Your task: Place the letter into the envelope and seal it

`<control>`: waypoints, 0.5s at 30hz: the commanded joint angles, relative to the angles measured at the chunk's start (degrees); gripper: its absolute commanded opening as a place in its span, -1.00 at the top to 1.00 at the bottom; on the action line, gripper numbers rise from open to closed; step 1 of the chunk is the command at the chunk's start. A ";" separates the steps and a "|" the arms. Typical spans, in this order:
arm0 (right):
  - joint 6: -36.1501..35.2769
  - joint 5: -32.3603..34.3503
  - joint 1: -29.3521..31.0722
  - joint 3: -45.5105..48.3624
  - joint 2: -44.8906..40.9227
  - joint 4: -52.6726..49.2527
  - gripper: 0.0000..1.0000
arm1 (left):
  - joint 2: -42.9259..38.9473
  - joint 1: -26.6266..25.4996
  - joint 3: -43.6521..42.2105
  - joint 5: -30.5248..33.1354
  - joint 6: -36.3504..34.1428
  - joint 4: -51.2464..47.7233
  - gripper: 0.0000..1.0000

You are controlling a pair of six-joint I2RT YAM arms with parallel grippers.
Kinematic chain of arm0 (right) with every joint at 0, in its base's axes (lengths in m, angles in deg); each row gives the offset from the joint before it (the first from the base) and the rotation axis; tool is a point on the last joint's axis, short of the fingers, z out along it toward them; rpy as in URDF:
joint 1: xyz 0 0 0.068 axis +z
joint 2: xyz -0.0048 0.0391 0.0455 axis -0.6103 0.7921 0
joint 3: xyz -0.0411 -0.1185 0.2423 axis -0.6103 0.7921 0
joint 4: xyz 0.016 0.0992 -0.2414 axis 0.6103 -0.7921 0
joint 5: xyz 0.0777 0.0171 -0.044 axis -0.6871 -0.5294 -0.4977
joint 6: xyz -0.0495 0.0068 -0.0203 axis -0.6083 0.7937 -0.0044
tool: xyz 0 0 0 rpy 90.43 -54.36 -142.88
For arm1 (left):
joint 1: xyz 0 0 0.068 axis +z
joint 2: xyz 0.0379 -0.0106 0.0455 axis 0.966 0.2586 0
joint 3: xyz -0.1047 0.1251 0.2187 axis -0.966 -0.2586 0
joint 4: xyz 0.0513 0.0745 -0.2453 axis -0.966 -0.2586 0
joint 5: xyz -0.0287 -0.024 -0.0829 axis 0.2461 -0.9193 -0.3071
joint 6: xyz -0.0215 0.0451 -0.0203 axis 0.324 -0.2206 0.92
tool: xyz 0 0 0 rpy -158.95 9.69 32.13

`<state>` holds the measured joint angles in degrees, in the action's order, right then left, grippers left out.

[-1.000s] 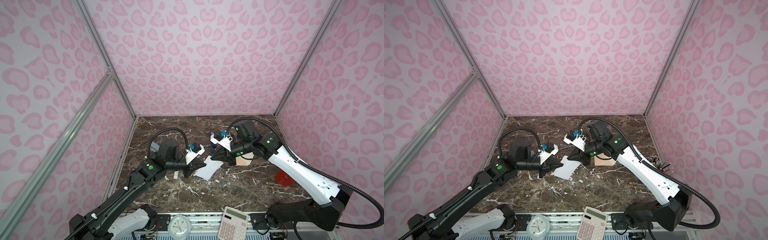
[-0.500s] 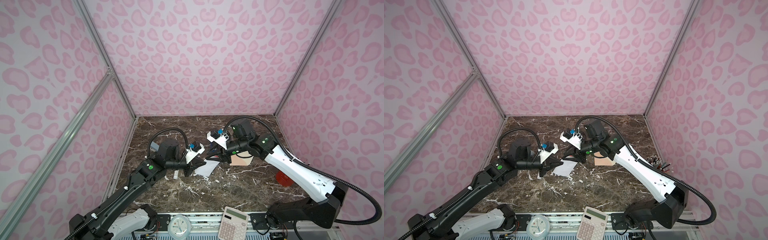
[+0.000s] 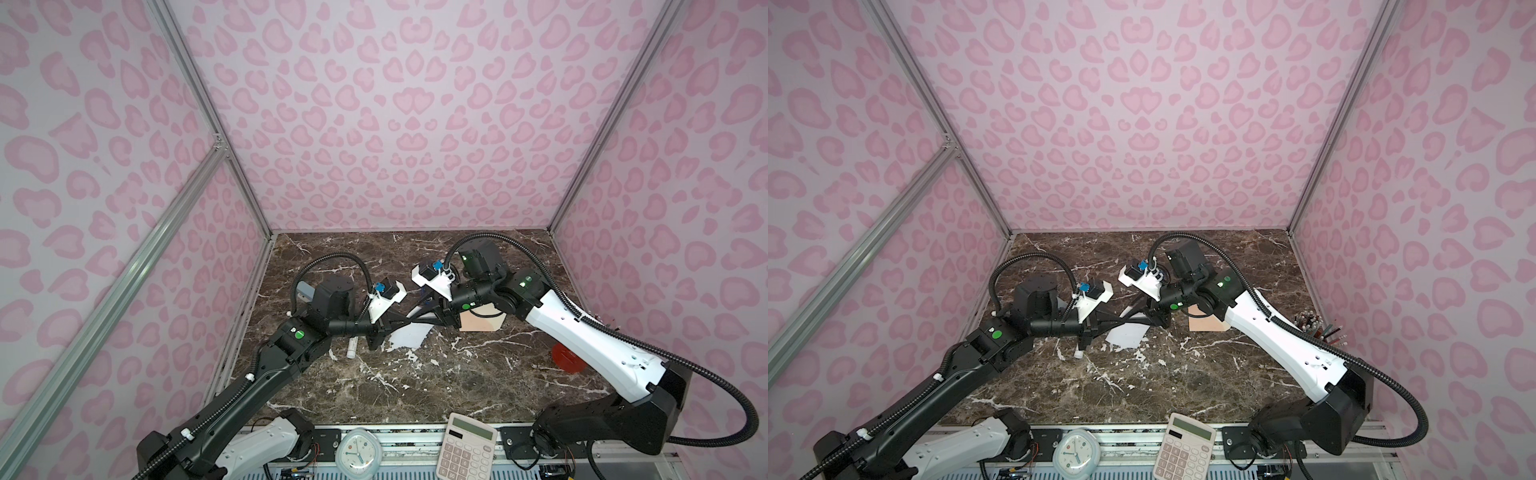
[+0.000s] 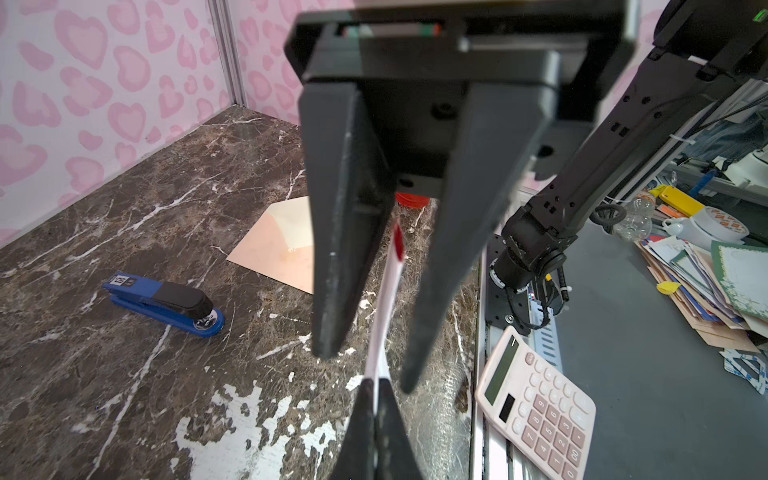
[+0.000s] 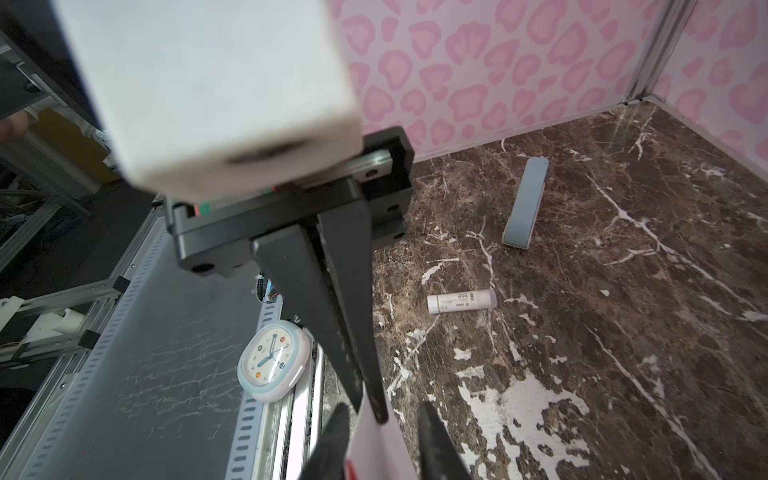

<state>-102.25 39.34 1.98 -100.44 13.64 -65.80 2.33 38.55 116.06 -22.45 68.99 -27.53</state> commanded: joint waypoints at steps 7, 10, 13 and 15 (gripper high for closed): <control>0.12 -0.80 -0.63 -0.24 -0.01 -0.66 1.00 | 0.10 0.08 0.13 -0.93 0.29 2.61 0.92; 0.33 -0.63 -0.89 -0.81 -0.19 -0.62 1.00 | 0.19 0.11 -0.20 -0.61 1.22 2.99 0.81; 1.24 -1.52 -1.95 -2.14 -0.26 -0.53 1.00 | 0.52 0.41 -0.19 -0.99 1.40 2.07 0.50; 2.31 -2.42 -2.84 -2.82 -0.42 -0.24 1.00 | 0.81 0.73 -0.18 -1.62 1.25 1.42 0.41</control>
<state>-101.22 38.51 -0.21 -102.50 13.42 -66.59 2.92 38.92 116.01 -22.69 70.28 -26.62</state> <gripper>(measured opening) 0.047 0.293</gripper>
